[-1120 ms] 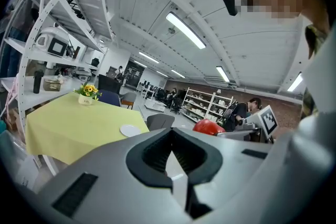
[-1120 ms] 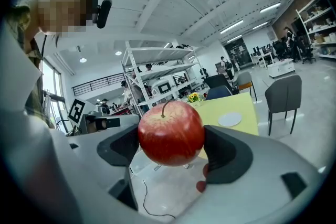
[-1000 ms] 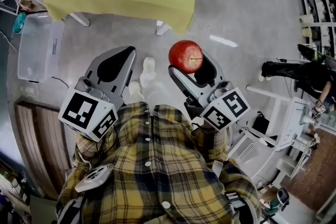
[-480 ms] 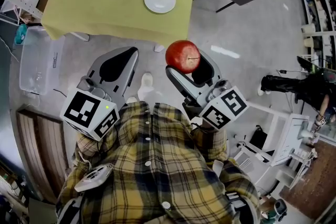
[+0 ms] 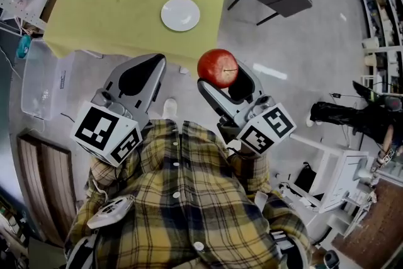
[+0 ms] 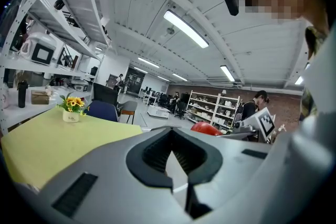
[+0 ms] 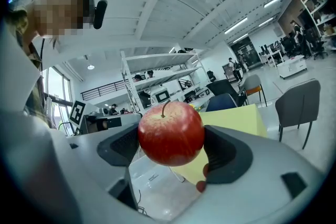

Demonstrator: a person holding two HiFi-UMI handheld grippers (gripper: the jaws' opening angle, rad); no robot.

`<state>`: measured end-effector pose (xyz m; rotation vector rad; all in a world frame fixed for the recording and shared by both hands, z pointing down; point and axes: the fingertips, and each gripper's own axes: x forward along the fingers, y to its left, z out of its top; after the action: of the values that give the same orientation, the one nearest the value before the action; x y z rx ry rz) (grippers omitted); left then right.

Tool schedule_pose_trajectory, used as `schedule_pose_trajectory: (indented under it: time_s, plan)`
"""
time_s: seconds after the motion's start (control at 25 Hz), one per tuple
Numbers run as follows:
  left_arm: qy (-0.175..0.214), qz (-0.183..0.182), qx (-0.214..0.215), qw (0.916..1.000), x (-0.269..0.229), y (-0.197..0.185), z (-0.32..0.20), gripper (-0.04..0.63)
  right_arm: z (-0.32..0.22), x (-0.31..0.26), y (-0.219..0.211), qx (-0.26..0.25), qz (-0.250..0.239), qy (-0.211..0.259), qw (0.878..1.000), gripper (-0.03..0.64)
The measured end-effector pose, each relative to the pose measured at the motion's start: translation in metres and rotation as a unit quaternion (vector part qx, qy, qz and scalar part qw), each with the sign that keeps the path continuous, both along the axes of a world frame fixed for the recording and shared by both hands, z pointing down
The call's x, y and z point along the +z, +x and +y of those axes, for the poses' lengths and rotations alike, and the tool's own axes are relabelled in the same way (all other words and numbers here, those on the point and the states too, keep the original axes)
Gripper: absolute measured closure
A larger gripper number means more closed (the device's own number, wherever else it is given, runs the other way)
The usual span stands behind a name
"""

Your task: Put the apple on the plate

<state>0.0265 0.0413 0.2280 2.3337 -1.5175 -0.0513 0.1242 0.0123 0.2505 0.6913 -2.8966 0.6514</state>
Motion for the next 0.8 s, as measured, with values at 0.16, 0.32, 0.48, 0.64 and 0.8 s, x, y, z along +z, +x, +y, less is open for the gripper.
schedule_pose_trajectory:
  time_s: [0.16,0.32,0.48,0.64,0.8]
  plan:
    - [0.002,-0.012,-0.003,0.9999,-0.003,0.008,-0.011,0.589,-0.013,0.001,0.008,-0.001,-0.009,-0.005,1.000,0.245]
    - [0.000,-0.017,-0.011,0.9998,-0.007,0.001,-0.017,0.589,-0.019,0.000,-0.002,-0.017,-0.008,-0.003,1.000,0.245]
    - [0.000,-0.011,-0.008,0.9999,-0.004,-0.007,-0.027,0.589,-0.028,0.002,-0.017,-0.023,-0.007,0.001,1.000,0.245]
    - [0.010,-0.013,0.006,0.9998,-0.006,-0.015,-0.043,0.589,-0.041,0.003,-0.030,-0.016,-0.006,0.005,1.000,0.245]
    - [0.014,-0.005,0.022,0.9997,-0.007,-0.030,-0.062,0.589,-0.057,0.007,-0.045,0.003,-0.002,0.000,1.000,0.245]
